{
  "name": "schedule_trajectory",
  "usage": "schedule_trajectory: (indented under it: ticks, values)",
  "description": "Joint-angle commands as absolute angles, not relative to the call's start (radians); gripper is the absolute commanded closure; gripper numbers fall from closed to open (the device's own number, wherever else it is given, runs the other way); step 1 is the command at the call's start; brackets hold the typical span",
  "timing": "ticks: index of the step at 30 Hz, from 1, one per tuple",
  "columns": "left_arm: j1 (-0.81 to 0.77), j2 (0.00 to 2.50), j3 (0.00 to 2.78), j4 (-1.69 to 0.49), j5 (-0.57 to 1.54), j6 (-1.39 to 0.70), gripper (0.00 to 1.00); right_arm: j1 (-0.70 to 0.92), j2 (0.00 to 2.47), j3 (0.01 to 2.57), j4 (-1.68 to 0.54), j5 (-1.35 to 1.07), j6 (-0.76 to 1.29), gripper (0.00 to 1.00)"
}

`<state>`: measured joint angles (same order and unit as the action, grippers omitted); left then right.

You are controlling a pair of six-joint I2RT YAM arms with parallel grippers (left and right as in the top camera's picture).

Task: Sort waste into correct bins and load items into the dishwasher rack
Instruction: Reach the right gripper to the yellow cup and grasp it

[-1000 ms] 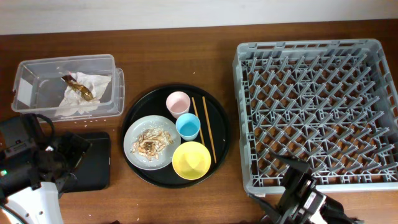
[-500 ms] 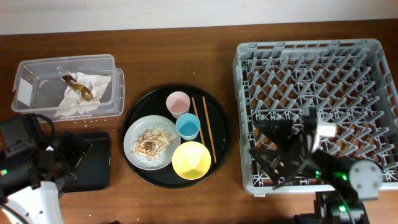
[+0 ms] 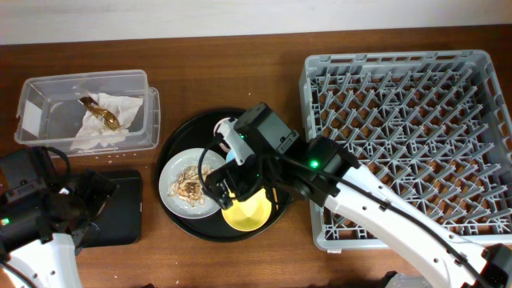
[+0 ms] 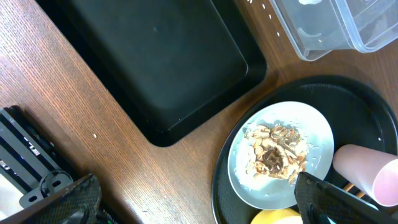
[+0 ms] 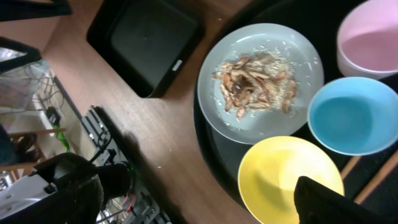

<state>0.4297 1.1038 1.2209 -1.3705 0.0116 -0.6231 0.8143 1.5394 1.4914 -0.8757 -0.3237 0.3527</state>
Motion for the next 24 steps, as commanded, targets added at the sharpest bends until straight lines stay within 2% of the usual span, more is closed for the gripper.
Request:
schedule_trajectory:
  ticks: [1,3,5,8,10,11,14,17,22,24]
  values:
    - [0.435,1.101,1.224,-1.37,0.012,-0.633,0.01,0.818,1.556,1.513,-0.931,-0.048,0.703,0.02]
    - [0.435,1.101,1.224,-1.37,0.012,-0.633,0.01,0.823,1.585,1.51,-0.955,-0.021,0.776,0.04]
    - [0.435,1.101,1.224,-1.37,0.012,-0.633,0.01,0.869,1.647,1.51,-0.954,-0.004,0.832,0.18]
    - [0.435,1.101,1.224,-1.37,0.012,-0.633,0.01,0.997,1.815,1.51,-0.913,0.146,0.96,0.24]
    - [0.435,1.101,1.224,-1.37,0.012,-0.633,0.01,1.015,1.898,1.51,-0.886,0.158,0.989,0.29]
    - [0.435,1.101,1.224,-1.37,0.012,-0.633,0.01,1.015,1.925,1.51,-0.875,0.158,0.989,0.35]
    - [0.435,1.101,1.224,-1.37,0.012,-0.633,0.01,1.061,1.972,1.502,-0.867,0.189,1.039,0.36]
    - [0.435,1.101,1.224,-1.37,0.012,-0.633,0.01,1.063,2.007,1.502,-0.863,0.192,1.056,0.46]
    - [0.435,1.101,1.224,-1.37,0.012,-0.633,0.01,1.093,2.048,1.502,-0.852,0.223,1.057,0.49]
    - [0.435,1.101,1.224,-1.37,0.012,-0.633,0.01,1.093,2.06,1.502,-0.844,0.237,1.057,0.53]
